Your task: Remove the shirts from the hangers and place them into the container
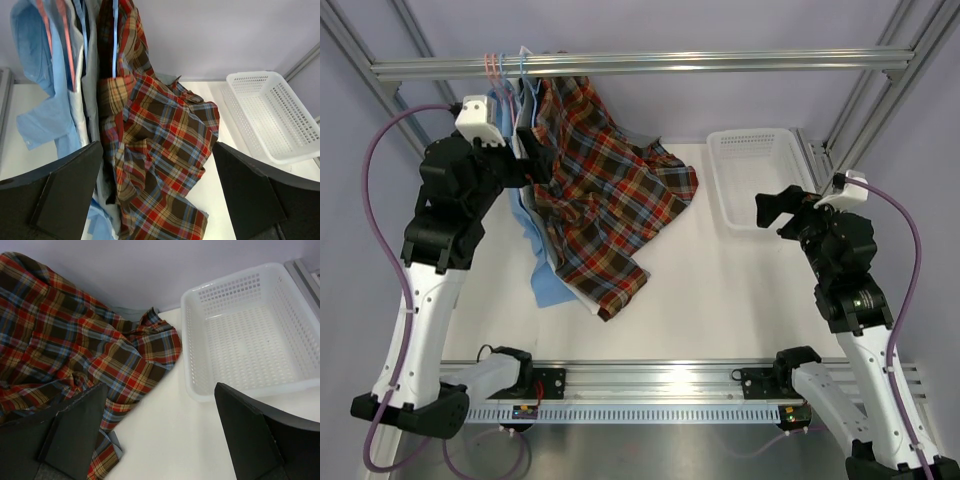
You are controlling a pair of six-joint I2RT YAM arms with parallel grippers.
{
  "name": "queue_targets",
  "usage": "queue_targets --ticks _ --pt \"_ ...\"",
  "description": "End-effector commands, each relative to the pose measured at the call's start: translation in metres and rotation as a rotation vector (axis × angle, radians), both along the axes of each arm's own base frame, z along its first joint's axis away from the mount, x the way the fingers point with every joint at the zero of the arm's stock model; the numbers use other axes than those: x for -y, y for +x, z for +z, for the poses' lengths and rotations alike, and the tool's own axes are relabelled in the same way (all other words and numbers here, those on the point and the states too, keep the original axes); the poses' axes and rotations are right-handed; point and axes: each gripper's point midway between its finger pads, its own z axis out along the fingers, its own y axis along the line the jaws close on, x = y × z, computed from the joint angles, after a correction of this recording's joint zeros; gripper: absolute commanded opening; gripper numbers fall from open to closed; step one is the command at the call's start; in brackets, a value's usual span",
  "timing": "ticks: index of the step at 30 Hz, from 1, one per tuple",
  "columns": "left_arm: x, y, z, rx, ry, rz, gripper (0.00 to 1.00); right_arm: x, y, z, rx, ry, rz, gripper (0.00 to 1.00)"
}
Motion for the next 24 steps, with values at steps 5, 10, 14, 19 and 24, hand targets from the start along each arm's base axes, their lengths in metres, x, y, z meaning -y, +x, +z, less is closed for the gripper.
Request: queue_targets --ticks 5,10,14,19,24 --pt "-0.004 0.028 0.05 0.066 0.099 0.011 0.93 -0.006 -0.008 0.026 0.071 0.009 0.037 0.99" --pt "0.009 0.073 0.029 -0.045 0.135 -0.032 0.87 -0.002 -0.015 0.031 0.116 0.007 0.03 0.99" --pt "0.007 0.1 0.012 -0.106 0.152 -0.025 0.81 0.0 -0.017 0.031 0.126 0.005 0.017 1.0" --pt "-0.006 0.118 0.002 -0.125 0.147 0.017 0.73 0.0 -0.016 0.029 0.123 0.003 0.02 0.99" --pt "-0.009 0.125 0.0 -0.113 0.168 0.031 0.73 -0.001 -0.015 0.029 0.127 0.007 0.022 0.99"
